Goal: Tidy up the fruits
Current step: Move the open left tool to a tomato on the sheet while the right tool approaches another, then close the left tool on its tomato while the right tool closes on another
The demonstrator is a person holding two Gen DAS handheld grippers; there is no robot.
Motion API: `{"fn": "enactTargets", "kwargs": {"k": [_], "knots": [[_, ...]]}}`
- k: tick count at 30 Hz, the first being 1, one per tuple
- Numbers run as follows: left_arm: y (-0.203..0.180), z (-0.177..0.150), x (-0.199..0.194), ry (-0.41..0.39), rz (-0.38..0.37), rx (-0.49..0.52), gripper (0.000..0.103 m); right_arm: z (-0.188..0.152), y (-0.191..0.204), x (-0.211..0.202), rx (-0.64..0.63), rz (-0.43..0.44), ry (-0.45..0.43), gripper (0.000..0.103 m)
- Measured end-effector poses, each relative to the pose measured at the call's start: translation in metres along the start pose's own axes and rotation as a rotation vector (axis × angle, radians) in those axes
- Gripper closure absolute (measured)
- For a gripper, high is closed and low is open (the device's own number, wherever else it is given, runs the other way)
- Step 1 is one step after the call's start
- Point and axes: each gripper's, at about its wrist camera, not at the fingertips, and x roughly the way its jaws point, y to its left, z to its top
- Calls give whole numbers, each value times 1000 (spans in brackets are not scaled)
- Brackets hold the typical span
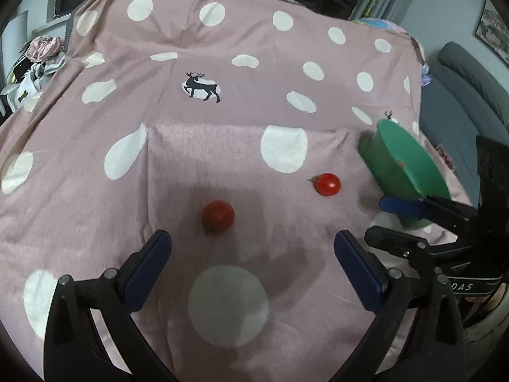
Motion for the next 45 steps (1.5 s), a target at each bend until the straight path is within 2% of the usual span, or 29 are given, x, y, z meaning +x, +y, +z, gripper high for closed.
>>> {"fn": "enactTargets", "kwargs": {"k": [8, 16, 20, 23, 30, 33, 35, 38, 43, 45], "knots": [[5, 7, 32, 81, 26, 15, 3, 18, -2, 32, -13, -40, 56, 42], [9, 11, 41, 101, 5, 36, 18, 36, -2, 56, -57, -89, 83, 42], [8, 11, 44, 116, 1, 47, 25, 37, -6, 69, -57, -68, 121, 42], [7, 13, 47, 127, 9, 51, 27, 37, -9, 75, -39, -49, 134, 42], [5, 14, 52, 155, 50, 81, 31, 38, -9, 79, -31, -38, 135, 47], [6, 15, 54, 163, 59, 87, 33, 40, -9, 80, -29, -45, 129, 55], [9, 16, 55, 164, 67, 76, 38, 41, -10, 80, -24, -44, 124, 63], [15, 19, 54, 161, 81, 52, 52, 43, -12, 82, -19, -41, 116, 69], [25, 21, 53, 155, 101, 30, 72, 44, -13, 83, -13, -25, 109, 71], [27, 21, 52, 153, 109, 27, 76, 43, -14, 83, -7, -15, 105, 71]]}}
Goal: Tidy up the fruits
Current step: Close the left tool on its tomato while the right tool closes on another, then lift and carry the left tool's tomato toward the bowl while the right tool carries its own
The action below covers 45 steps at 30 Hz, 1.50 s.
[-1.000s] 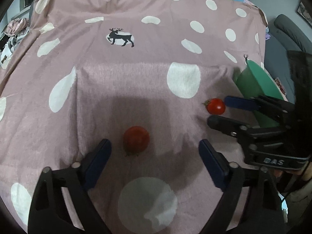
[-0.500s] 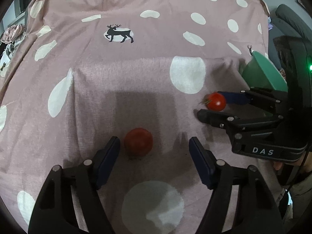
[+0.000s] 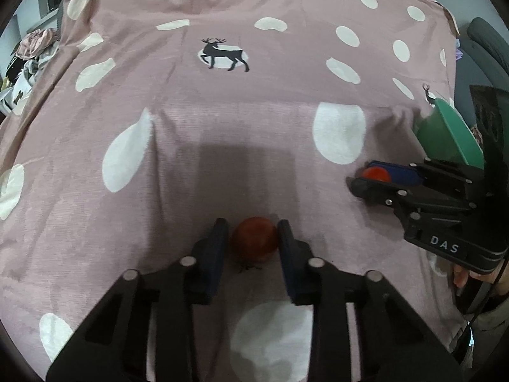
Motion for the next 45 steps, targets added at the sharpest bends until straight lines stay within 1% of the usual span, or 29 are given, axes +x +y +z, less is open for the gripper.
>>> {"fn": "enactTargets", "kwargs": {"k": [5, 10, 18, 27, 39, 45], "knots": [[0, 0, 0, -3, 2, -1, 76, -1, 0, -1, 8, 14, -4, 71], [2, -2, -4, -18, -15, -10, 76, -3, 0, -8, 21, 35, -23, 71], [-8, -11, -15, -34, -53, -7, 76, -15, -3, -30, 51, 71, -62, 71], [-24, -19, -33, -65, -55, 6, 76, -32, 3, -61, 69, 116, -112, 71], [-50, -33, -63, -107, -68, 35, 76, -59, 7, -97, 103, 128, -155, 71], [-60, -39, -73, -117, -66, 51, 76, -67, 9, -109, 106, 130, -171, 71]]}}
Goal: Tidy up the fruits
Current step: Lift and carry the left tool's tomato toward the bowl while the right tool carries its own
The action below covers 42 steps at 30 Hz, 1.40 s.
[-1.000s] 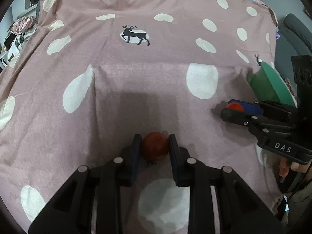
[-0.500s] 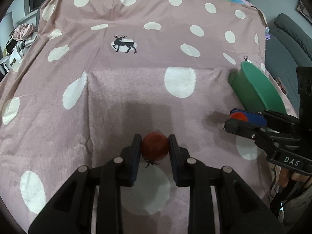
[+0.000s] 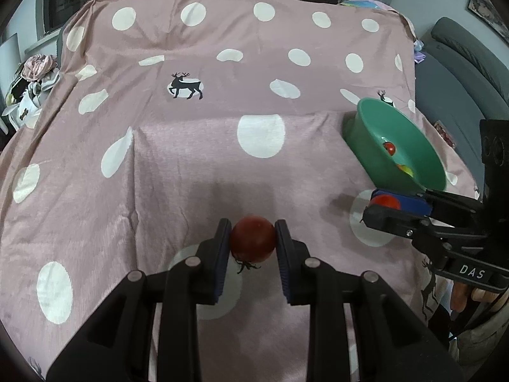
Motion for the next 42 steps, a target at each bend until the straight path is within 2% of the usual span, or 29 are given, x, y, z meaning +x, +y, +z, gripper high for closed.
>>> {"fn": "enactTargets", "kwargs": {"k": [10, 21, 42], "knots": [[-16, 0, -12, -20, -5, 22, 76, -1, 1, -23, -1, -9, -48, 71], [-38, 15, -11, -34, -19, 74, 76, 1, -5, -39, 6, -20, -97, 71], [-111, 48, 21, -34, -81, 241, 76, -9, -70, -75, 136, -112, -187, 71]]}}
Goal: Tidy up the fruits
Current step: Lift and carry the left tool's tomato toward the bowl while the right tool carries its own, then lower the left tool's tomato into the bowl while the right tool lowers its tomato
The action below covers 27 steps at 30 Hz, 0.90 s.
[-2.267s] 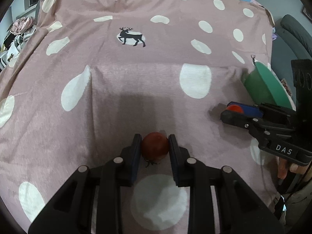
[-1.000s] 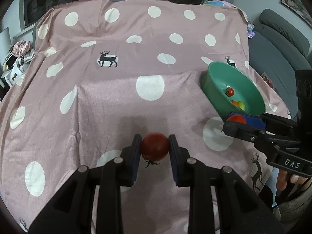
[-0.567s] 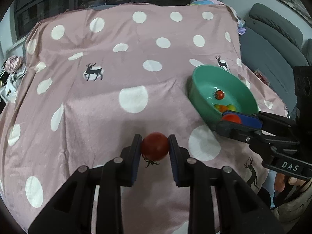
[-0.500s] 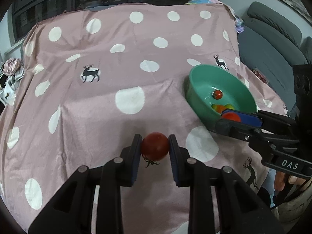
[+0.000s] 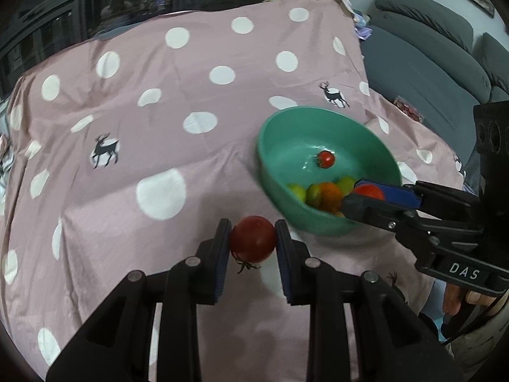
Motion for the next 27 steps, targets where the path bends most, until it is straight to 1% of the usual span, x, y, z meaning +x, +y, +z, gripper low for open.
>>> {"fn": "enactTargets", "kwargs": {"k": [3, 14, 27], "knots": [[-10, 8, 7, 2, -8, 23, 76, 1, -10, -4, 13, -15, -8, 71], [-29, 31, 36, 6, -41, 47, 76, 5, -42, -5, 47, -63, -21, 71], [-52, 43, 74, 34, -27, 111, 76, 6, -74, 3, 73, -117, 5, 71]]}}
